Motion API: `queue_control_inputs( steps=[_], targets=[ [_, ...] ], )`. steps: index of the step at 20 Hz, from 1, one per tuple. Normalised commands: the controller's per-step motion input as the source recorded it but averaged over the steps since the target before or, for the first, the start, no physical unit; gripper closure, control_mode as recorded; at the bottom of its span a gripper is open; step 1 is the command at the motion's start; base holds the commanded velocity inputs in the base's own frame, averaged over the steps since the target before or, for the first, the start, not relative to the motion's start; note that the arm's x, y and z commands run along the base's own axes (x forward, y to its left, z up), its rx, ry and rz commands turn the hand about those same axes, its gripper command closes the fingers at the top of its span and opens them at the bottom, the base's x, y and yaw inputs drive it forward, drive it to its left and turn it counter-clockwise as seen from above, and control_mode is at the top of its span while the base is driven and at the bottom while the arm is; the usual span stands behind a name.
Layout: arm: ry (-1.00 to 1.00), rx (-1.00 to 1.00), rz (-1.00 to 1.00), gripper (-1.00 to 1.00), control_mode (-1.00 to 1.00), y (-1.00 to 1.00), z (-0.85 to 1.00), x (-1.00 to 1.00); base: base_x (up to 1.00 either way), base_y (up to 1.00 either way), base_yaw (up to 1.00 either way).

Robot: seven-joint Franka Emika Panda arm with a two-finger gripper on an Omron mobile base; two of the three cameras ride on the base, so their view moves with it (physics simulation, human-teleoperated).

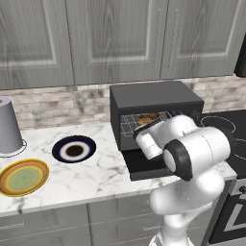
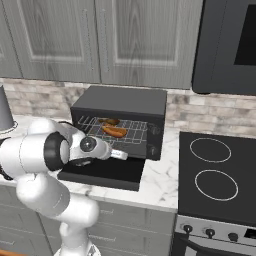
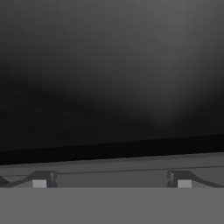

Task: Open the toaster oven door. Place the hotdog bun on the bottom rack in the toaster oven and place the chicken drumstick on the top rack.

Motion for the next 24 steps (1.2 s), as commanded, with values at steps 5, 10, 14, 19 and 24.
queue_control_inputs(
  steps=[5, 10, 14, 19, 24],
  targets=[
    [0.18, 0.15, -0.06, -1.0, -1.0, 0.02, 0.99, -0.58, 0.0, 0.0, 0.0],
    [0.14, 0.09, -0.05, -1.0, -1.0, 0.33, 1.0, -0.42, 0.0, 0.0, 0.0],
    [0.12, 0.05, -0.05, -1.0, -1.0, 0.52, 1.0, -0.44, 0.0, 0.0, 0.0],
    [0.07, 0.02, -0.04, -1.0, -1.0, 0.62, 1.0, -0.45, 0.0, 0.0, 0.0],
    [0.01, 0.0, -0.02, -1.0, -1.0, 0.55, 1.0, -0.54, 0.0, 0.0, 0.0]
  ],
)
